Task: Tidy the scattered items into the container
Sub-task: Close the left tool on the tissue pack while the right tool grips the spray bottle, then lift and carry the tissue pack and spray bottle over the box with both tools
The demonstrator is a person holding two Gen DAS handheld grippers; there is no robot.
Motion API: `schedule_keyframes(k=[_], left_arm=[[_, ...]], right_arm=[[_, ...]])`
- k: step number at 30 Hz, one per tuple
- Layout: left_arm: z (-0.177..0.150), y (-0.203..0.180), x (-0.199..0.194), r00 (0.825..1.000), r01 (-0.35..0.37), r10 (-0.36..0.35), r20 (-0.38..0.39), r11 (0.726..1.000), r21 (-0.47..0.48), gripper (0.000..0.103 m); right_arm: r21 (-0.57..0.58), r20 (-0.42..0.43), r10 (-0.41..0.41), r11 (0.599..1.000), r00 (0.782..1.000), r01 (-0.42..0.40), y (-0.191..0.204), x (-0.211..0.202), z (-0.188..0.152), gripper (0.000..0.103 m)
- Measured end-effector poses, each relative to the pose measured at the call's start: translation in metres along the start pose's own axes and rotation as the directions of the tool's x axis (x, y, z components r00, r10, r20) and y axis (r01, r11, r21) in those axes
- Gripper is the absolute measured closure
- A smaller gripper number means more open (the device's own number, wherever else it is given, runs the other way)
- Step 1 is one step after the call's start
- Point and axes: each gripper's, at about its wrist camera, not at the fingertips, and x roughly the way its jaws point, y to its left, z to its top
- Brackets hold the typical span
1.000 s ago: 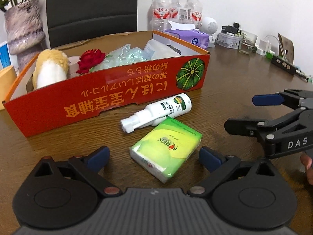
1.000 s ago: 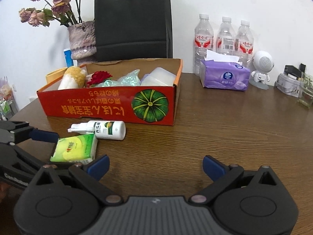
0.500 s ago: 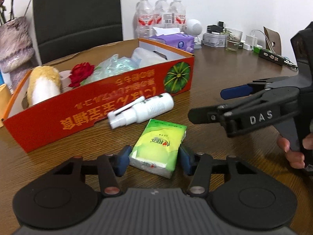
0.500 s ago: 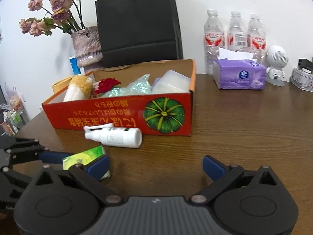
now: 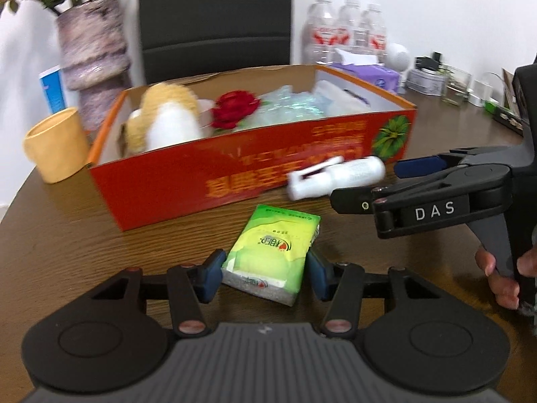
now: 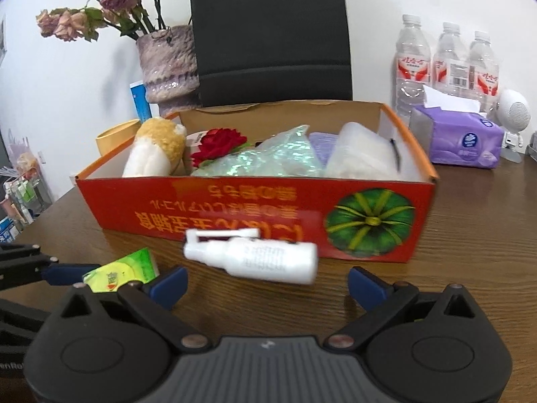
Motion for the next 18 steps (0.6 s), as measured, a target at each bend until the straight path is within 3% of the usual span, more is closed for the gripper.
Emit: schedule_keyframes(k=[14, 16, 18], left_arm=[[0.0, 0.026, 0.003, 0.998, -0.061, 0.061, -0.007, 0.994, -0.087, 0.05], [0.001, 0.027, 0.003, 0.998, -0.066, 0.066, -0.006, 0.994, -0.092, 0.05], [0.001, 0.027, 0.004, 0.997, -0.071, 0.071, -0.005, 0.993, -0.093, 0.05]], right_arm=[[0.041, -0.047, -0.153, 0.987, 0.987, 0.155, 0.032, 0.033, 0.014, 0.001], [0.027, -0.048, -0.185, 0.982, 0.981, 0.187, 0.036, 0.034, 0.014, 0.006], [0.027, -0.047, -0.201, 0.979, 0.979, 0.202, 0.037, 0.034, 0.014, 0.005]])
